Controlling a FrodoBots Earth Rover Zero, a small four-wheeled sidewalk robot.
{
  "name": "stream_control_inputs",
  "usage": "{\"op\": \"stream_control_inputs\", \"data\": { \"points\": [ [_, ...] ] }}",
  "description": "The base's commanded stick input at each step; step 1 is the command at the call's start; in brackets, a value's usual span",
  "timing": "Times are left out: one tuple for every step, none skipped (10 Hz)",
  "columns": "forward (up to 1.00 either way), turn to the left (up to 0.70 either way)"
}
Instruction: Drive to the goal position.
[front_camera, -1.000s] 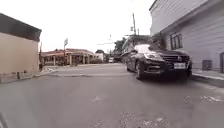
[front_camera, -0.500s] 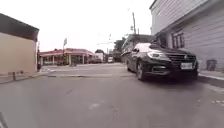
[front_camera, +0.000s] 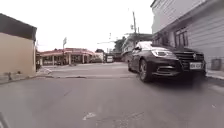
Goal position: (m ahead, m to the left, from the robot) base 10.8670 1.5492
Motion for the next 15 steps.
{"op": "stream_control_inputs", "data": {
  "points": [
    [0.50,0.05],
    [0.50,0.05],
    [0.50,0.05],
    [0.50,0.05],
    [0.50,0.05],
    [0.50,0.05],
    [0.50,0.05],
    [0.50,0.05],
    [0.50,0.05],
    [0.50,0.05],
    [0.50,0.05],
    [0.50,0.05],
    [0.50,0.05],
    [0.50,0.05],
    [0.50,0.05]
  ]
}}
